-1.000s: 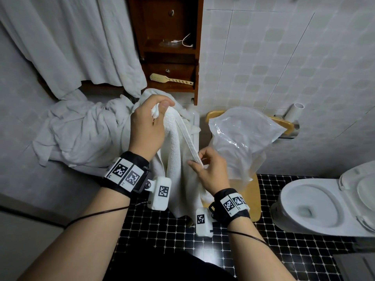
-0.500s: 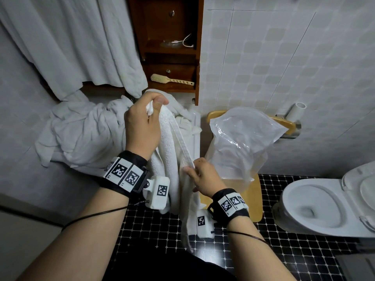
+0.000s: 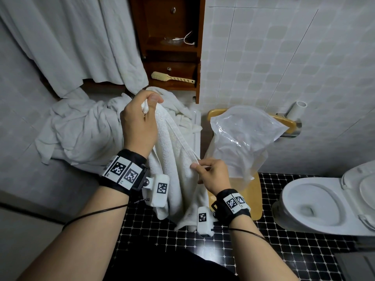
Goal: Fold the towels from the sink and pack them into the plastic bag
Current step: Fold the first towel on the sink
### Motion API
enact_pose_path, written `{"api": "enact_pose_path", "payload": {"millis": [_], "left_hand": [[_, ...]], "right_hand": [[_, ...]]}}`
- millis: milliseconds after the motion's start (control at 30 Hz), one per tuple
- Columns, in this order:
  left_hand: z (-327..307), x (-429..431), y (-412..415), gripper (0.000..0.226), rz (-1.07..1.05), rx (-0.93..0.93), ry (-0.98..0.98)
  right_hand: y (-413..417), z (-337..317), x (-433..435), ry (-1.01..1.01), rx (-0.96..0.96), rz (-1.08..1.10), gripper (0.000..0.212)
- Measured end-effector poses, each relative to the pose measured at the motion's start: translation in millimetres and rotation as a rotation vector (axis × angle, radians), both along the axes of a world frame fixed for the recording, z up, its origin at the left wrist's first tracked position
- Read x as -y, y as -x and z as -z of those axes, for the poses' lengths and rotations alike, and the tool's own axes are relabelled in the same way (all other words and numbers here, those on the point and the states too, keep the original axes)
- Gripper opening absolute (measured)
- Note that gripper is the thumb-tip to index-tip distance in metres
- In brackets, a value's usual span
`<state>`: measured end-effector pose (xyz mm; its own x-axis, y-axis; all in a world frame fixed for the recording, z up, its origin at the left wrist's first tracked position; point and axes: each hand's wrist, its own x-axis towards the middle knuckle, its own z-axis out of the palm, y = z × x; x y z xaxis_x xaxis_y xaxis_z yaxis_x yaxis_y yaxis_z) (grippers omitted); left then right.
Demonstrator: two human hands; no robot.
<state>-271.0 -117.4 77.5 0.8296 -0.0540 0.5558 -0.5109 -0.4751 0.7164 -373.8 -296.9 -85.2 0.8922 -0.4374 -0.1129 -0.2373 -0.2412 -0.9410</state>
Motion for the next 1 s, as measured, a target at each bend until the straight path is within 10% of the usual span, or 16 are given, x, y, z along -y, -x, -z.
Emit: {"api": "enact_pose_path", "payload": {"millis": [467,733,900,1000], "left_hand": [[29.0,-23.2,-24.0,0.018,0.212,-0.339,-0.396],[67.1,-34.7,-26.8,0.02,-0.082,-0.755,-0.779],[74.6,-27.7,-10.2,0.05,0.222,-0.942,-1.136],[72.9,-10.7,2.4,0.048,0.467,-0.836,-0.923]], "right_hand": [[4.0,-1.8,28.2,0.116,0.001,0.446,0.004],[-1.9,-34.0,10.6,0.054,0.237,0.259,0.019],[-4.8,-55.6,0.0,0.094,0.339,0.108,0.017],[-7.8,-64.3,-4.6,0.127,0.379,0.037,0.019]]}}
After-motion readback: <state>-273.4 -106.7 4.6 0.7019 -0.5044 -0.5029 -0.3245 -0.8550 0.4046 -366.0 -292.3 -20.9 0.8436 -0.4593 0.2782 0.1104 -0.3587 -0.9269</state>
